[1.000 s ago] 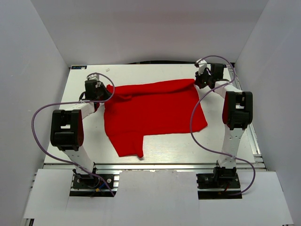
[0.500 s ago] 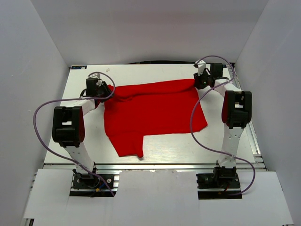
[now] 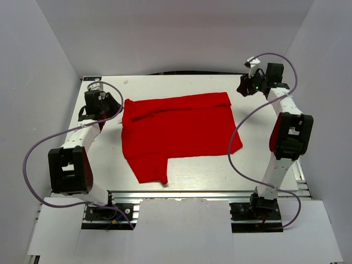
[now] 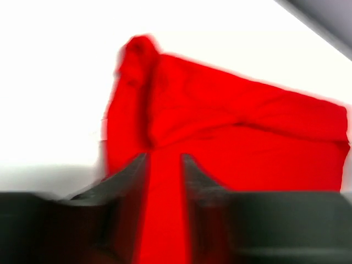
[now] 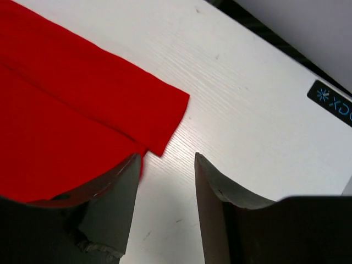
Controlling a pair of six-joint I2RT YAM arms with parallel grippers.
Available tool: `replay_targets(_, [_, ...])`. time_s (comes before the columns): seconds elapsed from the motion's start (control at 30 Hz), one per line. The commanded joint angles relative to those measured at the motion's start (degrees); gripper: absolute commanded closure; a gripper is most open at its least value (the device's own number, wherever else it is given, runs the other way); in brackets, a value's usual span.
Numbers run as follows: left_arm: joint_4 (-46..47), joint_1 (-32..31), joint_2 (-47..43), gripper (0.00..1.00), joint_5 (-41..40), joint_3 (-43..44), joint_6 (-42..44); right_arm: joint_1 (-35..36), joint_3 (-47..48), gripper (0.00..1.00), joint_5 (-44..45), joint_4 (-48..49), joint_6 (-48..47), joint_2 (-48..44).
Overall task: Fold and stack the t-shirts
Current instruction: Fold the flattened tshirt in 1/3 of the way
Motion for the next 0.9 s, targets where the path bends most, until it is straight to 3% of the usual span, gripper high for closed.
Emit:
replay_targets(0.0, [3.09, -0.19, 0.22, 0.65, 6.09, 1.15, -3.25, 0.36, 0.38, 0.5, -6.89, 0.27, 3.04, -2.08])
replay_targets(0.1, [4.59, -0.19, 5.67, 0.88, 12.06, 5.17, -6.51, 1.06, 1.43, 0.69, -8.65, 0.27, 6.74, 0.02])
replay_targets(0.2, [4.95, -0.28, 11.47, 0.95, 16.02, 10.09, -8.19, 2.2, 1.52, 0.79, -8.39, 1.14, 9.19, 2.13])
replay_targets(0.6, [4.95, -1.24, 31.59, 0.97, 20.88, 24.44, -12.94, 3.17, 4.6, 0.82, -8.04, 0.62, 11.67, 7.41])
replay_targets(0.87, [-4.18, -1.33, 33.89, 1.0, 10.7, 26.9, -8.37, 3.08, 2.67, 0.81, -7.34, 0.62, 11.66, 5.39])
